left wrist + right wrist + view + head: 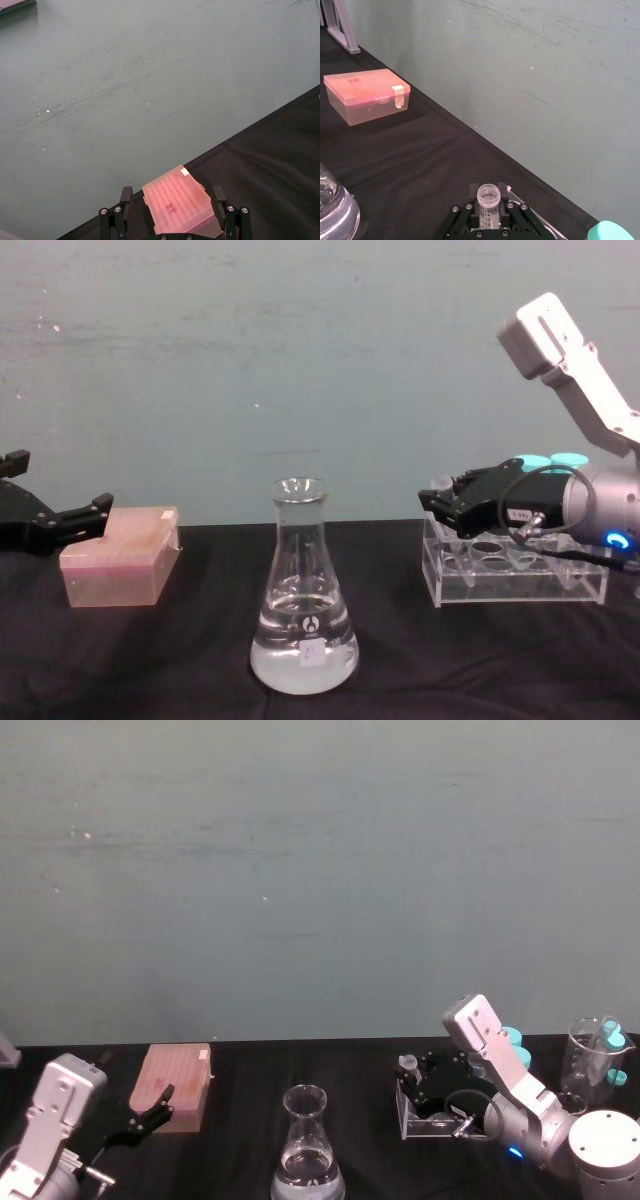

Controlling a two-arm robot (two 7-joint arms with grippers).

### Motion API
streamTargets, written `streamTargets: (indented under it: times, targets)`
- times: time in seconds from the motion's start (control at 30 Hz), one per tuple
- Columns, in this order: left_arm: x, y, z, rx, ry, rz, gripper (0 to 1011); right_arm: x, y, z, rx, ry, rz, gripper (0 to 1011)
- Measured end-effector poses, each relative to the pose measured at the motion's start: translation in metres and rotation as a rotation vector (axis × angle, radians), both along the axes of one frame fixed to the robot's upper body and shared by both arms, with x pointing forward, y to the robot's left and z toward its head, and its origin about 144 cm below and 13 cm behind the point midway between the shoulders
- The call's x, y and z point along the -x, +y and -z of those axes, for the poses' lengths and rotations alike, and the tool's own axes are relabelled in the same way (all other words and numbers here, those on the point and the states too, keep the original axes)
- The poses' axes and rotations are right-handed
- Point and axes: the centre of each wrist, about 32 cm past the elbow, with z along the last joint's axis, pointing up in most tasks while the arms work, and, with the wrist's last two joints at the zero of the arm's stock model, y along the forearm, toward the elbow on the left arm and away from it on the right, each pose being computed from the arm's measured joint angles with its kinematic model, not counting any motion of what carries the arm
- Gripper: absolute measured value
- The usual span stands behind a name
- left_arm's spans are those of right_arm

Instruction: Pour the liquid from the test tube into the beaker using one hand.

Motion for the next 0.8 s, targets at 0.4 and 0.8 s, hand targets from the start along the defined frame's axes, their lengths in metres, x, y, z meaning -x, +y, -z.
streamTargets:
  times: [0.4, 0.8]
  targets:
    - [0.0000, 0.0000, 0.0000, 0.000, 0.000, 0.000, 1000, 0.0000, 0.0000, 0.0000, 0.000, 0.000, 0.000, 207]
    - [0.0000, 0.0000, 0.0000, 0.000, 0.000, 0.000, 1000, 0.0052, -0.0057, 0.0033, -0.004, -0.014, 0.037, 207]
